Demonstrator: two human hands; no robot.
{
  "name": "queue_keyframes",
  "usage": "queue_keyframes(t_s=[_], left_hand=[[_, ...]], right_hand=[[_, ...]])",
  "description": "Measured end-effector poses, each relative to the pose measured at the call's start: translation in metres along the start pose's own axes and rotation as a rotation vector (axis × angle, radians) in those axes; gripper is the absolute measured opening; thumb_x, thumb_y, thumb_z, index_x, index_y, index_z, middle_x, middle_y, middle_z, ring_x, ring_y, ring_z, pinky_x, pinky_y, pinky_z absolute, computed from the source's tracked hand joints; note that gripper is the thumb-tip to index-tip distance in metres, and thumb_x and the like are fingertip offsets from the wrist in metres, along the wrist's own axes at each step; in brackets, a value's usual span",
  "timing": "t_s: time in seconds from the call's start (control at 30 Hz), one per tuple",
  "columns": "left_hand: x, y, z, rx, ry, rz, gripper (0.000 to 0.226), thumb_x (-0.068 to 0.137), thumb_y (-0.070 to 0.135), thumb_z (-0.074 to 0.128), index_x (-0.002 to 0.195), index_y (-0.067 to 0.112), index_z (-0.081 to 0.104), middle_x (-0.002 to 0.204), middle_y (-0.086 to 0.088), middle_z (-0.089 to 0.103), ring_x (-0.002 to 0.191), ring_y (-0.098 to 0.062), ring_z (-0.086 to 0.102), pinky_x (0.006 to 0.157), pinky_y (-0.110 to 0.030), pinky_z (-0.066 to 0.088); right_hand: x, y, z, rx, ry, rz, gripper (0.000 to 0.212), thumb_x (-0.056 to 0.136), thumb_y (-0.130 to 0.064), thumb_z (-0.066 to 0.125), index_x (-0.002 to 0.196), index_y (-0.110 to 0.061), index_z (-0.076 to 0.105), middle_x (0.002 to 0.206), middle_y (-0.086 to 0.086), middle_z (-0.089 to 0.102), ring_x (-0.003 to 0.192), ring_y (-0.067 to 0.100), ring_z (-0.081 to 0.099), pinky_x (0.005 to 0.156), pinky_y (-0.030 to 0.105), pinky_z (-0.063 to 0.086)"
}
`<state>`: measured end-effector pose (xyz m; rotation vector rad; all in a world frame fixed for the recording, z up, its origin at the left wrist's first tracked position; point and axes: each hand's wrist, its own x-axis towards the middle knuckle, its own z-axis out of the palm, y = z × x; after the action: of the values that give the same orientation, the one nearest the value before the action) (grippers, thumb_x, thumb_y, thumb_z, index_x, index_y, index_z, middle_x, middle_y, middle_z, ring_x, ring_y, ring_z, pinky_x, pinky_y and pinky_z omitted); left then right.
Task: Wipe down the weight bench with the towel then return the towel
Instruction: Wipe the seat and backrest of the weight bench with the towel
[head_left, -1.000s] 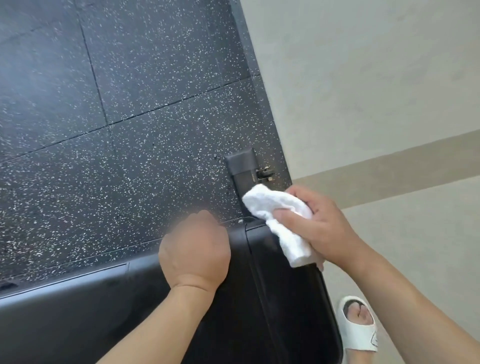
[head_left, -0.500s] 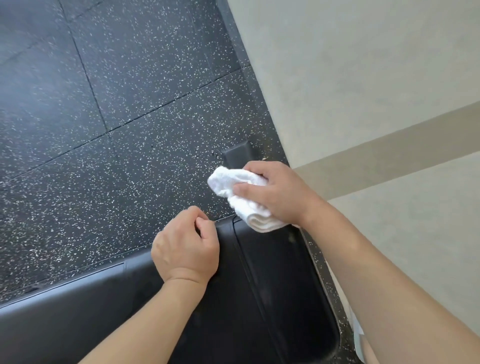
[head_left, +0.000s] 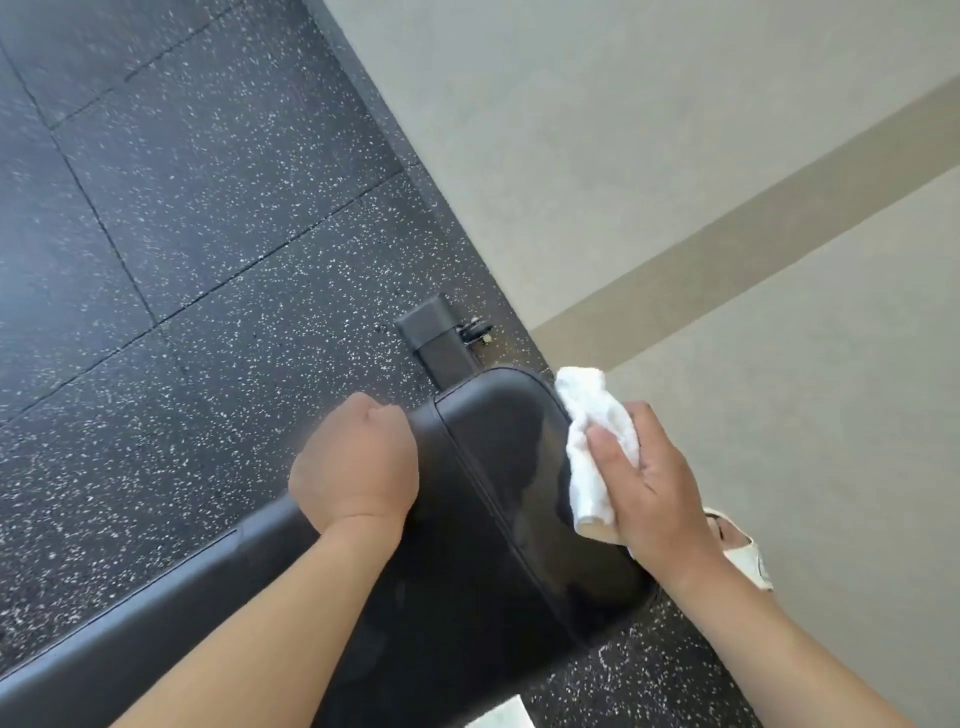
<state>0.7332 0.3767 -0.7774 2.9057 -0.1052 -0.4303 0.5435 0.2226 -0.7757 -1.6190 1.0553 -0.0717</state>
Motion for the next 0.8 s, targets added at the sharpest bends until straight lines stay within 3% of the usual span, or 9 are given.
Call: queue_keyframes(t_s=[0.13, 0.23, 0.43, 0.5, 0.6, 0.67, 0.8], left_hand=[[-0.001, 0.000, -0.002, 0.009, -0.016, 0.021, 0.029, 0.093, 0.028, 0.040, 0.072, 0.009, 0.050, 0.066, -0.005, 0.052, 0.070, -0.035, 0.047, 0.066, -0.039, 0.031], [-0.001, -0.002, 0.000, 0.013, 0.010, 0.034, 0.030, 0.093, 0.028, 0.040, 0.073, 0.008, 0.052, 0.068, -0.006, 0.052, 0.070, -0.034, 0.045, 0.068, -0.040, 0.032], [0.001, -0.004, 0.002, 0.058, 0.038, 0.044, 0.033, 0.093, 0.031, 0.039, 0.076, 0.009, 0.056, 0.071, -0.005, 0.054, 0.077, -0.036, 0.051, 0.071, -0.039, 0.035], [0.002, -0.005, 0.004, 0.054, 0.048, 0.053, 0.034, 0.092, 0.031, 0.038, 0.077, 0.009, 0.058, 0.071, -0.006, 0.054, 0.078, -0.037, 0.052, 0.071, -0.039, 0.036], [0.000, -0.004, 0.004, 0.078, 0.055, 0.058, 0.034, 0.092, 0.030, 0.038, 0.076, 0.008, 0.058, 0.071, -0.007, 0.053, 0.079, -0.038, 0.053, 0.072, -0.040, 0.035], [-0.001, -0.004, 0.004, 0.076, 0.057, 0.065, 0.034, 0.093, 0.028, 0.038, 0.074, 0.008, 0.057, 0.070, -0.007, 0.051, 0.080, -0.039, 0.052, 0.073, -0.040, 0.035], [-0.002, -0.003, 0.006, 0.057, 0.083, 0.079, 0.036, 0.088, 0.031, 0.035, 0.070, 0.007, 0.055, 0.076, -0.014, 0.057, 0.081, -0.043, 0.054, 0.074, -0.043, 0.040]], right_hand=[[0.011, -0.005, 0.011, -0.055, 0.036, -0.026, 0.022, 0.100, -0.050, 0.049, 0.087, -0.033, 0.046, 0.079, -0.010, 0.059, 0.074, 0.012, 0.056, 0.067, 0.033, 0.044], [0.045, -0.020, 0.029, -0.043, 0.009, -0.085, 0.025, 0.103, -0.045, 0.052, 0.095, -0.022, 0.049, 0.090, -0.001, 0.063, 0.084, 0.022, 0.059, 0.074, 0.040, 0.045], [0.081, -0.028, 0.034, 0.118, -0.106, -0.065, 0.037, 0.102, -0.039, 0.060, 0.108, -0.002, 0.057, 0.089, 0.005, 0.062, 0.079, 0.015, 0.054, 0.072, 0.031, 0.041], [0.061, -0.017, 0.024, 0.162, -0.097, -0.093, 0.036, 0.102, -0.042, 0.059, 0.106, -0.006, 0.057, 0.087, 0.006, 0.064, 0.076, 0.012, 0.056, 0.072, 0.031, 0.044], [0.015, 0.007, 0.003, 0.237, -0.096, -0.058, 0.021, 0.105, -0.041, 0.059, 0.097, -0.021, 0.055, 0.082, -0.010, 0.062, 0.075, 0.007, 0.059, 0.071, 0.025, 0.045], [-0.022, 0.029, -0.011, 0.261, -0.084, -0.053, 0.019, 0.105, -0.043, 0.058, 0.096, -0.027, 0.055, 0.081, -0.012, 0.063, 0.076, 0.007, 0.060, 0.069, 0.023, 0.045], [-0.088, 0.066, -0.004, 0.245, 0.168, -0.046, 0.017, 0.103, -0.042, 0.053, 0.104, -0.025, 0.055, 0.092, -0.005, 0.062, 0.086, 0.012, 0.061, 0.073, 0.026, 0.047]])
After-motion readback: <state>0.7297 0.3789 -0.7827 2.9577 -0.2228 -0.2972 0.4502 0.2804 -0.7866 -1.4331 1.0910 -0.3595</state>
